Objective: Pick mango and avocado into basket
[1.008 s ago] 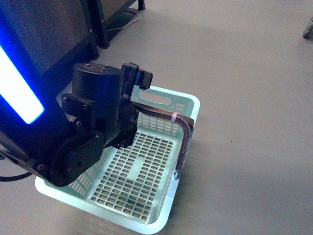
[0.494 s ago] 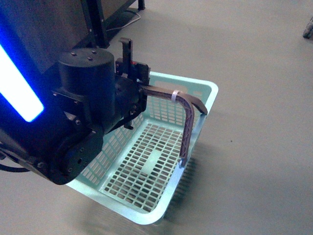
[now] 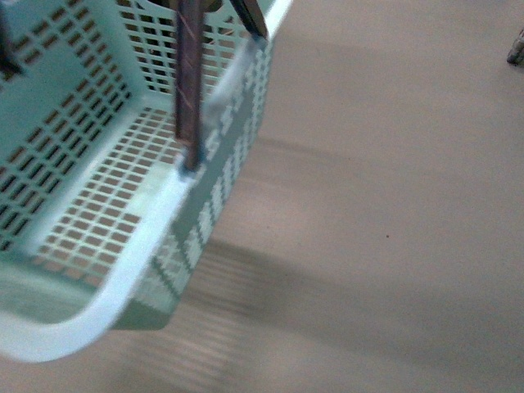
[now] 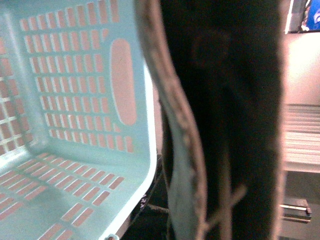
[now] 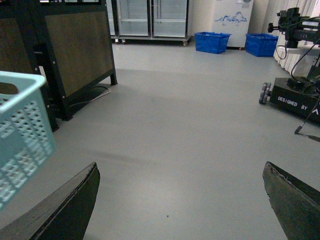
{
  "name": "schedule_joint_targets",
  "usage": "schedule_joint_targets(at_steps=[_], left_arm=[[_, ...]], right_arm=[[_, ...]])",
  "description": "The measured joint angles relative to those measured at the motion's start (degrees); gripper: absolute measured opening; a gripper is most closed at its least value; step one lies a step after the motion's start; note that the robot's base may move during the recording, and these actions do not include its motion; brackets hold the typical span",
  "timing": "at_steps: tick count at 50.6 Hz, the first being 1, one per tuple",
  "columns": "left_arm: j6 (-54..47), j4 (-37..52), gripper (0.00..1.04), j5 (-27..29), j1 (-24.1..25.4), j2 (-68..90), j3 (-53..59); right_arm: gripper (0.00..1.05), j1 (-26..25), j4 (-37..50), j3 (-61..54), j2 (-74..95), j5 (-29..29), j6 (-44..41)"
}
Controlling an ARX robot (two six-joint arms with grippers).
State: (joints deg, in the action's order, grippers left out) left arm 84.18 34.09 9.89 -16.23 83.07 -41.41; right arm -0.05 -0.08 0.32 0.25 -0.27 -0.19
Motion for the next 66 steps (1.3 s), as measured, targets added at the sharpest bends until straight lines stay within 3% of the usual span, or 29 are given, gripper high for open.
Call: schedule_joint_targets(at_steps=[13, 21, 66], left_arm=[[0.94, -26.03, 0.08, -0.9, 5.84, -22.16, -4.96], [2.4, -37.05, 0.08, -0.98, 5.73, -28.61, -7.15], [-1.62, -37.55, 0.08, -0.94, 4.48, -30.21, -6.95]], right_arm=[[0.97, 0.0, 0.0, 0.0, 0.0, 0.0, 0.0], [0.97, 0.0, 0.0, 0.0, 0.0, 0.0, 0.02], [0.97, 0.0, 0.0, 0.0, 0.0, 0.0, 0.02]])
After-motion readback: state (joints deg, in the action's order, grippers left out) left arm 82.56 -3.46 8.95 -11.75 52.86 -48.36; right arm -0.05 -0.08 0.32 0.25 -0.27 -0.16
